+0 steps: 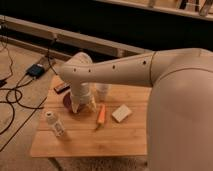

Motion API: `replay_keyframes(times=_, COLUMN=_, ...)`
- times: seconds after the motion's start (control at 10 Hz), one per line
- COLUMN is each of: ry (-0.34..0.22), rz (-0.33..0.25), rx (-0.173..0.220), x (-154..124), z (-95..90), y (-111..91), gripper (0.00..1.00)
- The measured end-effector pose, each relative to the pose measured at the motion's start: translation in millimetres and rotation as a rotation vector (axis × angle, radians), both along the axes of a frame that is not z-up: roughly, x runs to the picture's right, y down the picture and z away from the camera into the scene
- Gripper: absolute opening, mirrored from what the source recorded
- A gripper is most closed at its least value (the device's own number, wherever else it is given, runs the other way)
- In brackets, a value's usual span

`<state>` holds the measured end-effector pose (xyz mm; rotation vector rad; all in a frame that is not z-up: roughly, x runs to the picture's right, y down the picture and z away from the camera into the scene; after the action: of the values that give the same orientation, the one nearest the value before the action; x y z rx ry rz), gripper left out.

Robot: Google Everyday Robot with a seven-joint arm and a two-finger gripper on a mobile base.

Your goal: Place the white sponge in the ceramic cup

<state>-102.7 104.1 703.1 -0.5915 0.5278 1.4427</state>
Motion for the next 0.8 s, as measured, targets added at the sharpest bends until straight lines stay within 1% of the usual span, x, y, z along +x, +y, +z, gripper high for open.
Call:
replay_keyframes(times=0.2, ry=0.002, rz=0.003, rx=-0.001, x=-0.4, z=3.7, y=-1.2, gripper=0.65)
replay_keyframes(times=0.5, ry=0.032, rz=0.015, rx=-0.011, x=12.5, z=22.4, y=-7.2, gripper=0.65)
replay_keyframes(times=0.6, ry=0.045, rz=0.031, rx=-0.016, x=18.0, z=29.2, y=-9.2, gripper=0.65)
replay_keyframes(times=0.7, ry=0.066, rz=0.051, rx=-0.02, x=29.4, z=36.5, y=-11.4, gripper=0.65)
replay_keyframes(times=0.8, ry=0.08, rz=0.07, rx=-0.024, x=38.2, z=40.3, y=-12.8, gripper=0.65)
